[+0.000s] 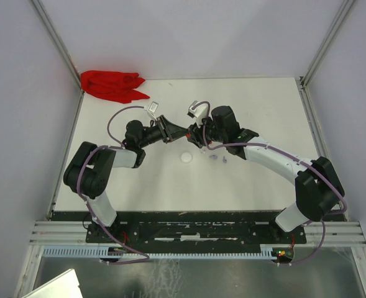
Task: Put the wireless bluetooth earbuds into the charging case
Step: Open the charging case.
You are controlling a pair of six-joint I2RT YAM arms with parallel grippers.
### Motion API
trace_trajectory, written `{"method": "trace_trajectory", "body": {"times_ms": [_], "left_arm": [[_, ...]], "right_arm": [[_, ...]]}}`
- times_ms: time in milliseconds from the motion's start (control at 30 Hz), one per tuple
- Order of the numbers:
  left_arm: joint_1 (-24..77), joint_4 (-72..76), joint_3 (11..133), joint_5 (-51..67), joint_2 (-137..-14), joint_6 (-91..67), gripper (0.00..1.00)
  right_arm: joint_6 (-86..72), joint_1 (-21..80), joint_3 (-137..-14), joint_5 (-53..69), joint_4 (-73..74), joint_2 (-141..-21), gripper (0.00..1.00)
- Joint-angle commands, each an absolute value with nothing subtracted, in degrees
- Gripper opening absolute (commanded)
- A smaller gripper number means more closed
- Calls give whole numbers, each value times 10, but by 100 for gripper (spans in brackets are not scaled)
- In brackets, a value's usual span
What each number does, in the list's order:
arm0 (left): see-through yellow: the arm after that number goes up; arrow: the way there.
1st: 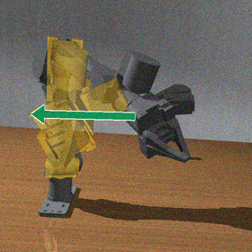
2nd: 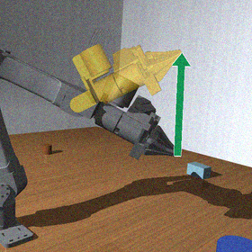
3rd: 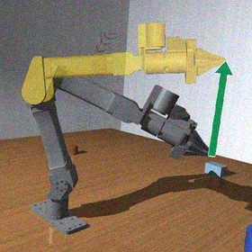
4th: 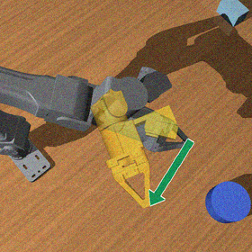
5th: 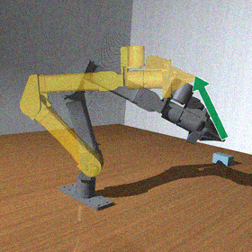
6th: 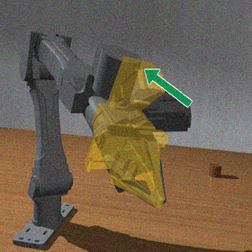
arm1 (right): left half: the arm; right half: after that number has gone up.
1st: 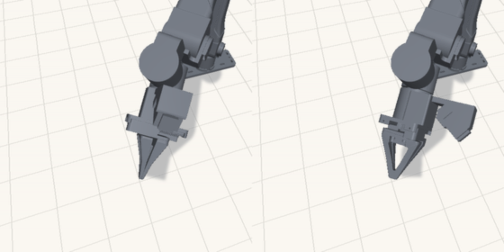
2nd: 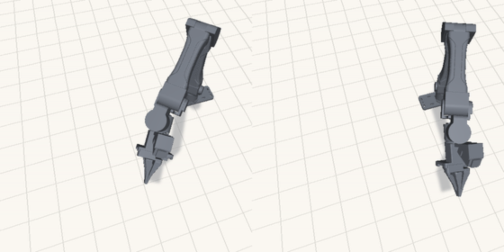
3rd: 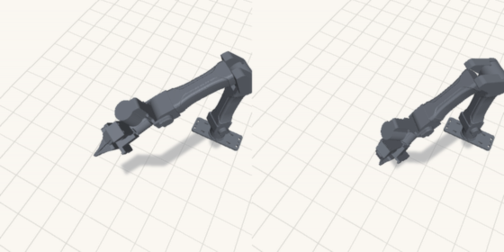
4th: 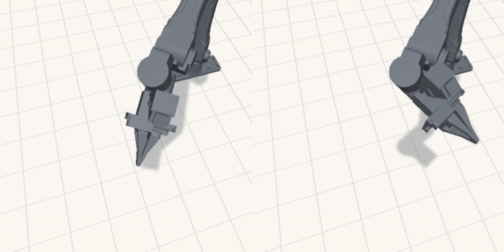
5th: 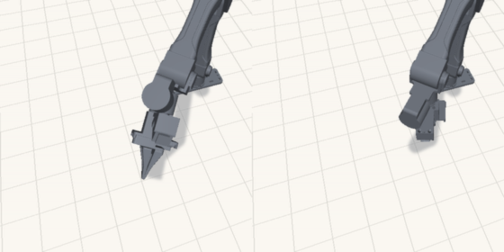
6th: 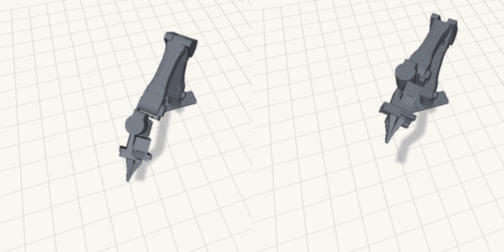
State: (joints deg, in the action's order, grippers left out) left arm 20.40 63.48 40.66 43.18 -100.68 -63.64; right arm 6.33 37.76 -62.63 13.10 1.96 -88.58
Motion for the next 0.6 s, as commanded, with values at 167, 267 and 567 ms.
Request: {"method": "trace_trajectory", "body": {"times_ms": [167,267,567], "left_arm": [[213,660,430,436,-1004,-657,21],[213,660,430,435,-1004,-656,9],[209,656,414,408,-1004,-658,3]], "right_arm": [[67,381,-632,145,3,-865,13],[63,381,-632,141,0,-862,35],[-22,349,-616,109,-24,-793,100]]}}
